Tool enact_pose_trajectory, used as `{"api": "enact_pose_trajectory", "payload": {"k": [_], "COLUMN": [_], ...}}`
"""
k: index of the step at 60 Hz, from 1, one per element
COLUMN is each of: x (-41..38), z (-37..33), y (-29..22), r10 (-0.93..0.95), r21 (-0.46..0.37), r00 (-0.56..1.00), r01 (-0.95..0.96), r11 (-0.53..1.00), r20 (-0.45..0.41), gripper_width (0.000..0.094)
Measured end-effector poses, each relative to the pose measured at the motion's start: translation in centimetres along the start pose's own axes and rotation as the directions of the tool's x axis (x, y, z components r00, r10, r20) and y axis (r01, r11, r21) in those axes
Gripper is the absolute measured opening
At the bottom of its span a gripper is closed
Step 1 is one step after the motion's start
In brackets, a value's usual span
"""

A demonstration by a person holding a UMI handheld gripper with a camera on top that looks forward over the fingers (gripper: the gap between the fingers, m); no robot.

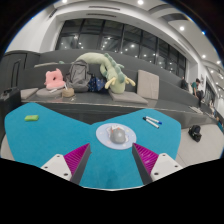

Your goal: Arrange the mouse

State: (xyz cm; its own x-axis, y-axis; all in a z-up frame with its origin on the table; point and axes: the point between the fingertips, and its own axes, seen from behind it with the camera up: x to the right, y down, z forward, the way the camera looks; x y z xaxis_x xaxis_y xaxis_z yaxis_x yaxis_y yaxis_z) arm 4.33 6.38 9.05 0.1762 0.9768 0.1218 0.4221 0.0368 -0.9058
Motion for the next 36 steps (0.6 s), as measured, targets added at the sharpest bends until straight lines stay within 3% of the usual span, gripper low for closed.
{"api": "enact_pose_trajectory", "payload": {"k": [14, 36], "x": [-4.0, -6.9], "z": [-10.0, -14.3], "y": [6.3, 8.8], "r10": [-0.006, -0.009], "r21": [-0.042, -0.029], "r00": [0.998, 0.997], "r01": [0.009, 0.011], "r11": [0.999, 1.0], "r20": [0.067, 0.081], "gripper_width": [0.0854, 0.0857]}}
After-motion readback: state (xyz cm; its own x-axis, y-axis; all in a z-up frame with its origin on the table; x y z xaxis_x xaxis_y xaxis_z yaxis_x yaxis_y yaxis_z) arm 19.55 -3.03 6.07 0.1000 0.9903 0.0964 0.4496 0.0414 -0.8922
